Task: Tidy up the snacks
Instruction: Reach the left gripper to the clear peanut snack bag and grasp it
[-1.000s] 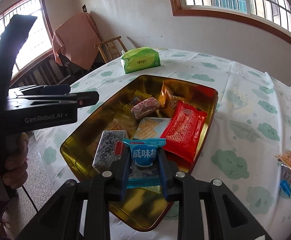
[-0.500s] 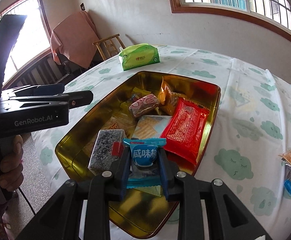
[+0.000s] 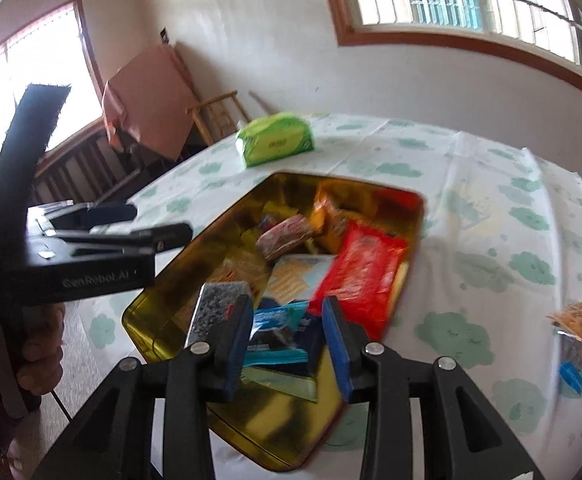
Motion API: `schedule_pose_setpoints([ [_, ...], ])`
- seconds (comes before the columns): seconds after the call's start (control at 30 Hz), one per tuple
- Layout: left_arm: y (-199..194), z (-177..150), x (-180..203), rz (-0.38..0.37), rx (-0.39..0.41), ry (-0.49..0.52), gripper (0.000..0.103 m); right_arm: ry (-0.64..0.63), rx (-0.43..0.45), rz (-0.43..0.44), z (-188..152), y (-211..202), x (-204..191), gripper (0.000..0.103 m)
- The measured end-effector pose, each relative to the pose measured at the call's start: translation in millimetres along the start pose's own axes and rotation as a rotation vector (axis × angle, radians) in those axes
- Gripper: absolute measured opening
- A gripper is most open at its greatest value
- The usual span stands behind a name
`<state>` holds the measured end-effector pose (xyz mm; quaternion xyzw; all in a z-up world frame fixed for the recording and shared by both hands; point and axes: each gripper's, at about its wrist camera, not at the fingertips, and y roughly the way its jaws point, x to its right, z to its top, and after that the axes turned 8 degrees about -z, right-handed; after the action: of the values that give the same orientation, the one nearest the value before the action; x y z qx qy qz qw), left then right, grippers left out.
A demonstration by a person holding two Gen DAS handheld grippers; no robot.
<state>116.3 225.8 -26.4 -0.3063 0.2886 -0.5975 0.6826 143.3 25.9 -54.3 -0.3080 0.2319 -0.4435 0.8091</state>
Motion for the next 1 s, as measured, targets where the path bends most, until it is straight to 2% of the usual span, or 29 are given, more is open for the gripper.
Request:
schedule_pose_setpoints([
  [0.1,-2,0,4,0.001,0.000,0.013,0.075,0.048,0.026,-0.053,-8,-19,28,0.036],
  [0.2,-4,1,11,-0.002,-0.001,0.028,0.076,0.104,0.032,-0.145,-21,-40,67,0.037],
  [0.3,-8,2,21,-0.013,0.006,0.054,0.076,0.159,0.016,-0.277,-40,-59,114,0.040],
  [0.47,-18,6,54,-0.065,0.007,0.152,0.076,0.275,-0.041,-0.492,-81,-87,198,0.040],
  [0.63,-32,18,107,-0.184,0.006,0.300,0.076,0.309,-0.078,-0.610,-109,-104,245,0.040],
  [0.7,-35,25,130,-0.242,-0.002,0.358,0.076,0.309,-0.087,-0.634,-115,-106,255,0.040],
  [0.83,-30,44,186,-0.385,-0.069,0.445,0.077,0.356,-0.076,-0.624,-125,-110,275,0.041],
  [0.9,-22,51,216,-0.420,-0.103,0.494,0.078,0.379,-0.063,-0.602,-125,-111,278,0.041],
  [1.0,-3,55,268,-0.404,-0.110,0.621,0.079,0.398,-0.048,-0.572,-125,-111,278,0.043],
])
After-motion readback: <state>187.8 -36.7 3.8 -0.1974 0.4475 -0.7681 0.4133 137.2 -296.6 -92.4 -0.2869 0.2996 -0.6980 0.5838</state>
